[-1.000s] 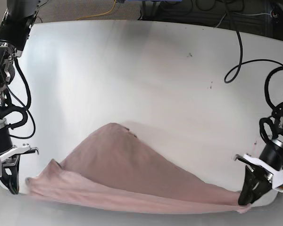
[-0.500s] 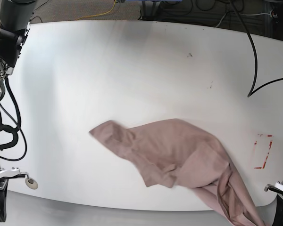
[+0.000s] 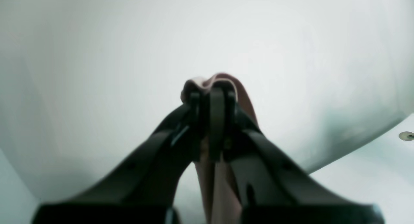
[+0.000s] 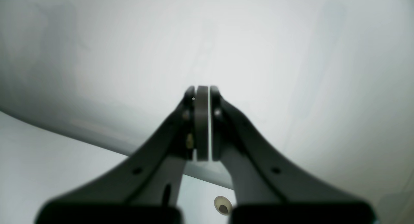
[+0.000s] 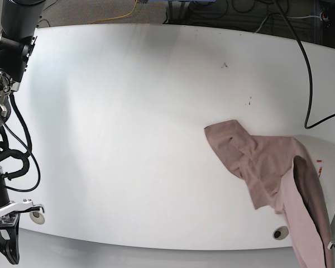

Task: Layout the t-shirt on the table in an organized manner, then fold the t-shirt properly
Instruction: 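Swing the t-shirt with the left gripper toward the red taped rectangle, releasing right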

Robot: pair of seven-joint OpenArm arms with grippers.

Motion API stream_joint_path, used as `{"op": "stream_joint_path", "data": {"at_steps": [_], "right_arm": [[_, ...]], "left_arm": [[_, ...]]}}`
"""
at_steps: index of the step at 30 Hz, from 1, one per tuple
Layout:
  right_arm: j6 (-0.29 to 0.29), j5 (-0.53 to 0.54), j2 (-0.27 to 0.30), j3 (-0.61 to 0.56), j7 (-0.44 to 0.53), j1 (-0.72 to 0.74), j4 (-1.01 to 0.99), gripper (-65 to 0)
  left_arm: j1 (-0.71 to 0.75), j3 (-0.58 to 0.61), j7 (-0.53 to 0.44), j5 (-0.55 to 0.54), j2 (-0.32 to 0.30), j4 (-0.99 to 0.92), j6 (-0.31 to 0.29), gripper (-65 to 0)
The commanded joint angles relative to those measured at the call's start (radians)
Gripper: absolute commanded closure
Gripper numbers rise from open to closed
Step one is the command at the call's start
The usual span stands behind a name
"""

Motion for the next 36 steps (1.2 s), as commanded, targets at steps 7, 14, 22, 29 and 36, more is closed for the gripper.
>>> {"op": "stream_joint_path", "data": {"at_steps": [7, 14, 22, 29, 36], "right_arm": [[-0.006, -0.057, -0.032, 0.006, 0.019, -0.053, 0.008, 0.0], [-0.006, -0.058, -0.055, 0.012, 0.019, -0.118, 0.009, 0.0], [-0.006, -0.058, -0.080, 0.053, 0.019, -0.188, 0.009, 0.0], [-0.006, -0.057, -0.086, 0.092, 0.019, -0.233, 0.011, 0.0], [-0.006, -0.057, -0.121, 0.096, 0.019, -0.270, 0.012, 0.0]], "left_arm": [[-0.154, 0.085, 0.024, 0.001, 0.013, 0.004, -0.006, 0.0], [-0.222, 0.126, 0.031, 0.001, 0.073, 0.003, -0.006, 0.0], [-0.222, 0.275, 0.031, 0.001, 0.108, -0.019, -0.006, 0.0], [-0.222, 0.341, 0.031, 0.000, 0.139, -0.054, -0.009, 0.0], [-0.222, 0.392, 0.047, 0.000, 0.190, -0.073, -0.061, 0.0]]}}
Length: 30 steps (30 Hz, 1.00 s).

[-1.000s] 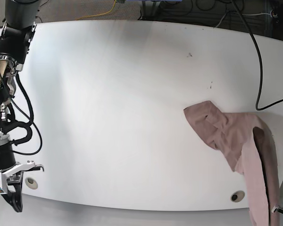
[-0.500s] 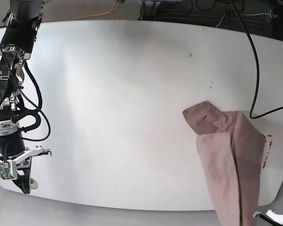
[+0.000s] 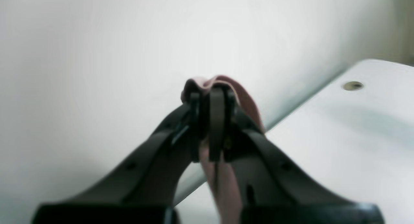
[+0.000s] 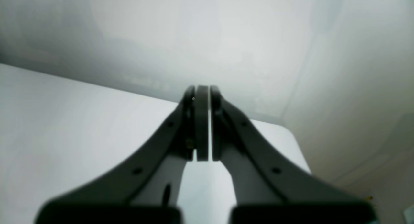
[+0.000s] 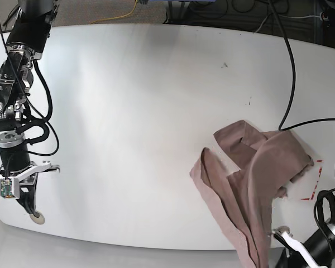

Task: Layout the t-shirt on the table in an organized manner, then fold the t-shirt properly
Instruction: 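Swing the t-shirt with the left gripper toward the red taped rectangle, releasing right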

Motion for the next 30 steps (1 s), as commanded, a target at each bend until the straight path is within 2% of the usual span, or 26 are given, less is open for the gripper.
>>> {"op": "stream_joint_path", "data": {"at_steps": [1, 5, 12, 25, 27, 30], "right_arm": [[-0.003, 0.000, 0.008, 0.008, 0.029, 0.007, 0.016, 0.0], [-0.003, 0.000, -0.006, 0.024, 0.029, -0.010, 0.018, 0.0], [-0.003, 0.000, -0.039, 0.050, 0.031, -0.048, 0.018, 0.0], [-0.003, 0.007, -0.044, 0.066, 0.031, -0.083, 0.018, 0.0], [0.008, 0.006, -0.070, 0.064, 0.031, -0.083, 0.018, 0.0], [0.046, 0.003, -0.110, 0.064, 0.031, -0.083, 0.018, 0.0]], "left_arm": [[-0.029, 0.001, 0.001, -0.002, 0.031, -0.003, 0.007, 0.0], [-0.029, 0.004, 0.038, -0.002, 0.069, -0.003, 0.007, 0.0], [-0.029, 0.004, 0.046, -0.001, 0.128, -0.018, 0.007, 0.0], [-0.029, 0.006, 0.046, -0.002, 0.277, -0.144, 0.007, 0.0], [-0.029, 0.006, 0.046, -0.005, 0.306, -0.156, 0.007, 0.0], [-0.029, 0.007, 0.047, -0.009, 0.315, -0.156, 0.007, 0.0]]}}
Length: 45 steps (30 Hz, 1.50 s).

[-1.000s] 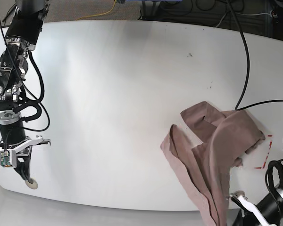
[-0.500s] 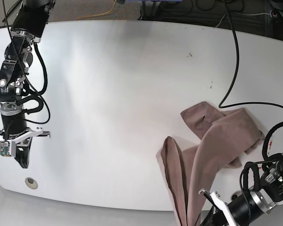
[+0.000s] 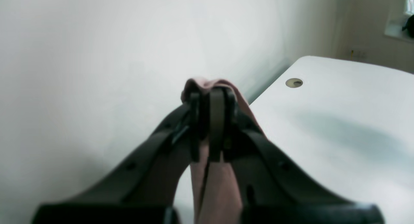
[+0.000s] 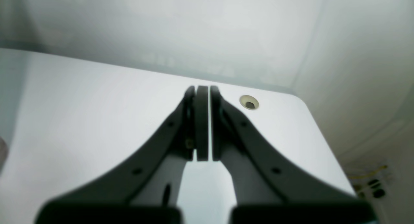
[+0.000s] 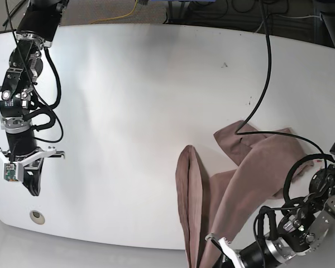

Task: Layout the t-shirt on the table in an organized manner, then fold the t-shirt properly
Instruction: 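Swing the t-shirt with the left gripper toward the red taped rectangle, releasing right, then lower the held t-shirt with the left gripper onto the table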

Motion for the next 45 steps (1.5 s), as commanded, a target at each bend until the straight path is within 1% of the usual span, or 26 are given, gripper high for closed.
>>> {"op": "stream_joint_path", "data": {"at_steps": [1, 4, 8, 11, 12, 13, 15, 17, 22, 28, 30, 38, 41, 45], "right_arm": [[0.031, 0.002, -0.022, 0.002, 0.026, 0.014, 0.015, 0.0], [0.040, 0.002, -0.063, -0.014, 0.026, 0.014, 0.010, 0.0], [0.042, -0.018, -0.083, -0.069, 0.026, 0.016, 0.010, 0.0], [0.043, -0.062, -0.102, -0.107, 0.026, 0.016, 0.010, 0.0], [0.049, -0.088, -0.122, -0.124, 0.026, 0.016, 0.010, 0.0], [0.049, -0.098, -0.129, -0.130, 0.026, 0.017, 0.010, 0.0], [0.059, -0.131, -0.158, -0.158, 0.026, 0.019, 0.008, 0.0], [0.063, -0.160, -0.177, -0.187, 0.026, 0.020, 0.008, 0.0], [0.066, -0.225, -0.220, -0.247, 0.026, 0.020, -0.001, 0.0], [0.066, -0.243, -0.304, -0.268, 0.026, 0.022, -0.015, 0.0], [0.066, -0.243, -0.329, -0.276, 0.026, 0.022, -0.021, 0.0], [0.066, -0.243, -0.390, -0.293, 0.026, 0.022, -0.038, -2.1], [0.066, -0.243, -0.402, -0.293, 0.026, 0.022, -0.041, -2.1], [0.066, -0.243, -0.401, -0.293, 0.026, 0.022, -0.041, -2.1]], "left_arm": [[-0.039, -0.017, -0.032, -0.010, 0.003, 0.005, 0.006, 0.0], [-0.039, -0.020, -0.032, -0.010, 0.001, 0.002, 0.006, 0.0], [-0.039, -0.021, -0.032, -0.010, -0.008, 0.005, 0.006, 0.0], [-0.039, -0.021, -0.032, -0.010, -0.040, 0.005, 0.006, 0.0], [-0.039, -0.023, -0.032, -0.010, -0.055, 0.005, 0.006, 0.0], [-0.039, -0.023, -0.032, -0.010, -0.062, 0.005, 0.006, 0.0], [-0.039, -0.037, -0.032, -0.012, -0.094, 0.006, 0.006, 0.0], [-0.039, -0.069, -0.032, -0.012, -0.131, 0.026, 0.005, 0.0], [-0.039, -0.149, -0.032, -0.005, -0.198, 0.095, 0.005, 0.0], [-0.039, -0.250, -0.032, -0.004, -0.286, 0.166, 0.005, 0.0], [-0.039, -0.288, -0.032, -0.004, -0.298, 0.177, 0.005, 0.0], [0.157, -0.422, -0.032, -0.002, -0.313, 0.203, 0.003, 0.0], [0.215, -0.452, -0.032, -0.002, -0.312, 0.203, 0.003, 0.0], [0.312, -0.505, -0.037, -0.002, -0.307, 0.204, 0.003, 0.0]]}}
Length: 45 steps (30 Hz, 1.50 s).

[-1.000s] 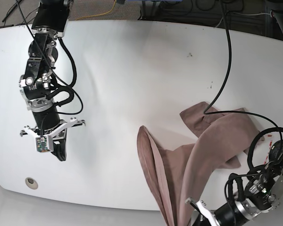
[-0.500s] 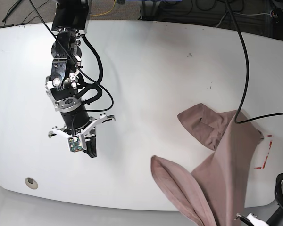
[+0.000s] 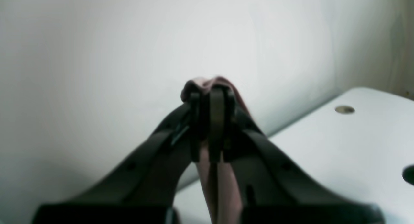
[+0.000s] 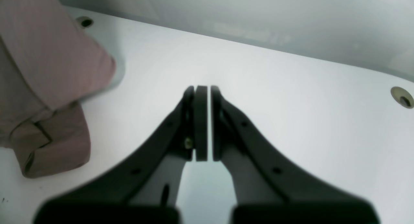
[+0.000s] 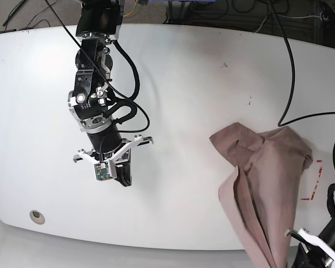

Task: Layout the t-shirt on the table in an organized manner, then fold the t-shirt properly
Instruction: 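Lower the held t-shirt with the left gripper onto the table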

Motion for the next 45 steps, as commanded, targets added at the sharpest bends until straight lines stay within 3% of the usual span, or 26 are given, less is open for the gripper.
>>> {"op": "stream_joint_path", "data": {"at_steps": [1, 9, 17, 27, 42, 45], "right_arm": [[-0.002, 0.001, 0.003, 0.002, 0.031, 0.019, 0.015, -2.1], [-0.002, 0.001, 0.018, 0.006, 0.031, 0.016, 0.013, -2.1], [-0.002, 0.001, 0.018, 0.006, 0.031, 0.015, -0.027, -2.1], [-0.002, 0.001, 0.017, 0.002, 0.031, 0.015, -0.071, -2.1], [-0.002, 0.006, 0.018, -0.032, 0.031, 0.015, -0.110, -2.4], [-0.002, 0.003, 0.023, -0.080, 0.031, 0.015, -0.110, -6.7]], "left_arm": [[0.030, -0.066, -0.053, -0.006, -0.008, 0.009, 0.006, 0.0], [0.183, -0.173, -0.050, 0.002, 0.060, 0.008, 0.006, 0.0], [0.292, -0.181, -0.050, 0.112, 0.127, 0.025, 0.006, 0.0], [0.374, -0.178, -0.050, 0.148, 0.134, 0.041, 0.006, 0.0], [0.436, -0.178, -0.048, 0.224, 0.233, 0.071, 0.006, 0.0], [0.436, -0.179, -0.048, 0.227, 0.236, 0.069, 0.006, 0.0]]}}
